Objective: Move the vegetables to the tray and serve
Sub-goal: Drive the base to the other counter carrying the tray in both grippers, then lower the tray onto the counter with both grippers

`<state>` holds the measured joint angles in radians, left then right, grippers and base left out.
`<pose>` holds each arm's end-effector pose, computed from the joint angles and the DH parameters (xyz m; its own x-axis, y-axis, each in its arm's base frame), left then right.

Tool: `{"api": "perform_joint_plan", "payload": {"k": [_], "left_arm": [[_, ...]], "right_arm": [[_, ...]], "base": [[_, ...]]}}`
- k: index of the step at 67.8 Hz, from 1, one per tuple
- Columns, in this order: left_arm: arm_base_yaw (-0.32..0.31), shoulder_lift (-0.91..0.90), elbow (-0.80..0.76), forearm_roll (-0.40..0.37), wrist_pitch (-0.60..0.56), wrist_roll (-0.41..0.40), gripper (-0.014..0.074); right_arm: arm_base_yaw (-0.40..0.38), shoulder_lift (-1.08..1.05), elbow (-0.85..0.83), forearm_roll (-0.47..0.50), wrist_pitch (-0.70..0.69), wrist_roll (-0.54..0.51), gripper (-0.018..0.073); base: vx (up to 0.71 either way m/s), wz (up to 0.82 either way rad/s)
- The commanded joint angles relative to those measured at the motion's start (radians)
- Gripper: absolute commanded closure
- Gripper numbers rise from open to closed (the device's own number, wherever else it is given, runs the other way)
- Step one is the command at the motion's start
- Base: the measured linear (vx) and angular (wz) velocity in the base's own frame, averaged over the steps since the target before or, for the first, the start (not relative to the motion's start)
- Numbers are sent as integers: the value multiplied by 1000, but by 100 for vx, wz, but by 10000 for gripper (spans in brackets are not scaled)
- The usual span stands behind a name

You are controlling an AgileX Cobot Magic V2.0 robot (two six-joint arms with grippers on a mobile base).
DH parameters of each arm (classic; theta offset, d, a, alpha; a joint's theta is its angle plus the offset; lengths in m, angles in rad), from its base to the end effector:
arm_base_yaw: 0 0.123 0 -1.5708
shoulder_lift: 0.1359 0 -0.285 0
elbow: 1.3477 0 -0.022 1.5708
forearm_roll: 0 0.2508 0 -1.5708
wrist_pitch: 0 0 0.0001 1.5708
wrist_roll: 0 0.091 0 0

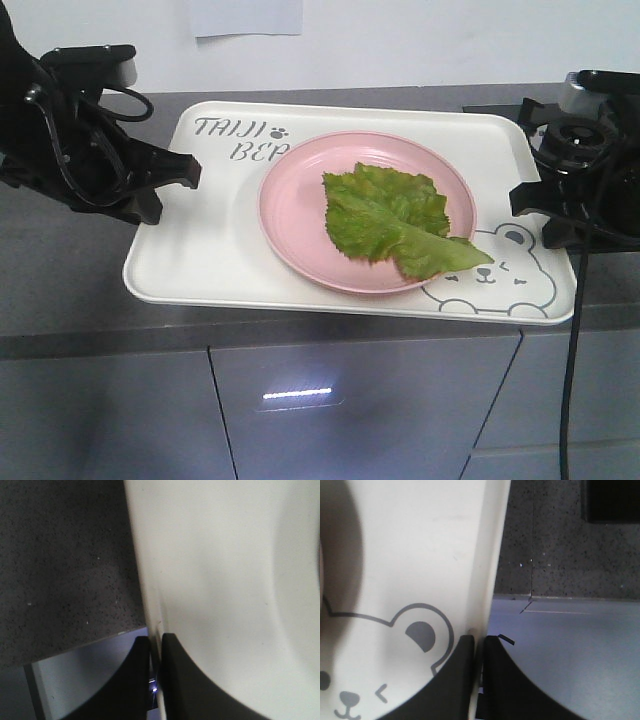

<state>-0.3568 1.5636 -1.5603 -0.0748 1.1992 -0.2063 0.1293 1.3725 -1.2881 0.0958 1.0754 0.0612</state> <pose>0.3019 -0.1193 0.3671 -0.9055 0.0912 -0.4143 0.1723 0.9715 -0.1628 0.2731 0.0432 0.3505 -0.8832 -0.0077 -0.4689 -0.0747 0.9894 0.1246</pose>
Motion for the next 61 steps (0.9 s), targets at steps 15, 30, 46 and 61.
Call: {"api": "perform_joint_plan", "payload": {"k": [15, 30, 46, 61], "left_arm": [[-7, -45, -27, -8, -46, 20, 603], [-7, -45, -27, -8, -46, 20, 603], [-7, -45, -27, -8, -46, 20, 603], [-7, -45, -27, -8, -46, 20, 603]], "right_arm": [[1, -33, -30, -11, -54, -28, 564], [1, -33, -30, -11, -54, -28, 564], [1, -33, -30, -11, -54, -28, 564], [1, -33, -30, -11, -36, -28, 564]], "base": [[18, 3], [18, 5], [18, 6], [17, 7]]}}
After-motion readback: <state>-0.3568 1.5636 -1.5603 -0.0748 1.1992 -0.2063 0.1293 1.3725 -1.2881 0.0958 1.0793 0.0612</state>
